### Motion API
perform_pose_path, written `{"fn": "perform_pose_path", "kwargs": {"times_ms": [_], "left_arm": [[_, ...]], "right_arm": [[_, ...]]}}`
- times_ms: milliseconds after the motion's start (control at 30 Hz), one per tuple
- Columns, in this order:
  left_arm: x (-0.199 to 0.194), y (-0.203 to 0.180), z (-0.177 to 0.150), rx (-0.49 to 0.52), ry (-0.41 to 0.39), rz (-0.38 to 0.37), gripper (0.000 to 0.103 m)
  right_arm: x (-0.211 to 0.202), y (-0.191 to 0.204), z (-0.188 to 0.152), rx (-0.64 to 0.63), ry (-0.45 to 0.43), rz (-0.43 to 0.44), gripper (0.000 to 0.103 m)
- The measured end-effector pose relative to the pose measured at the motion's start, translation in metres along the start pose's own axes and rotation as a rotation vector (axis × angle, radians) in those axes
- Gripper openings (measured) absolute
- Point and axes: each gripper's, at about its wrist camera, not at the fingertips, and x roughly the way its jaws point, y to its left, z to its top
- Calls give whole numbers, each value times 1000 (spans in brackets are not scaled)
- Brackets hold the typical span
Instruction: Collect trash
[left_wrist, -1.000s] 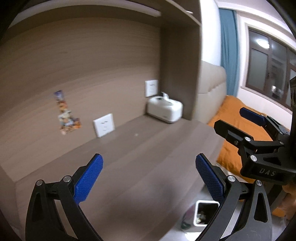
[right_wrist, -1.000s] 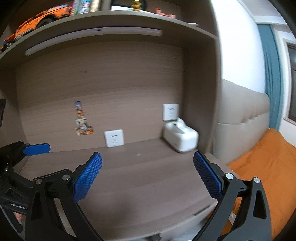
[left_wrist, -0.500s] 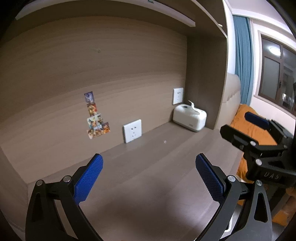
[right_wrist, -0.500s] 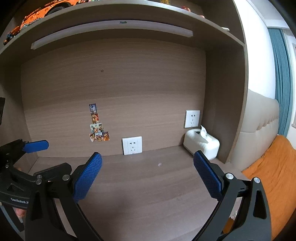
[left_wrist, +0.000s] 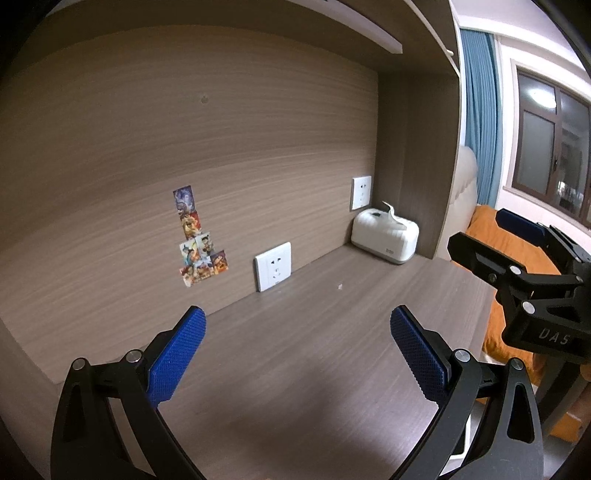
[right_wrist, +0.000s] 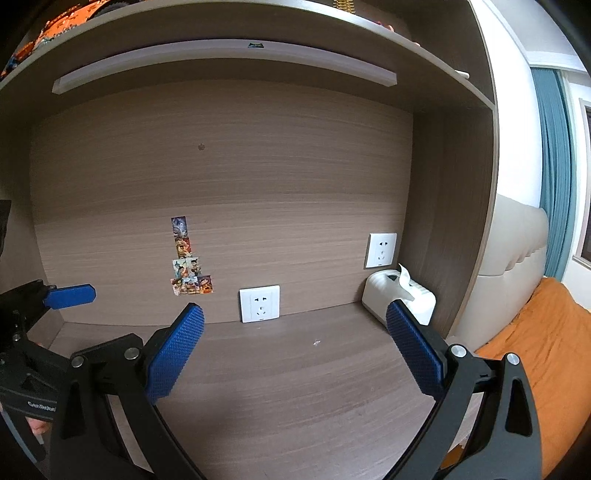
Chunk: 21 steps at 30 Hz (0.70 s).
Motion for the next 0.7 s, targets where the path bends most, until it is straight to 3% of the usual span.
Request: {"fn": "perform_pose_path", "kwargs": {"times_ms": [700], "left_arm": [[12, 13, 10, 16, -5, -11, 98]], "right_arm": [[10, 10, 4, -12, 6, -29, 98]]}}
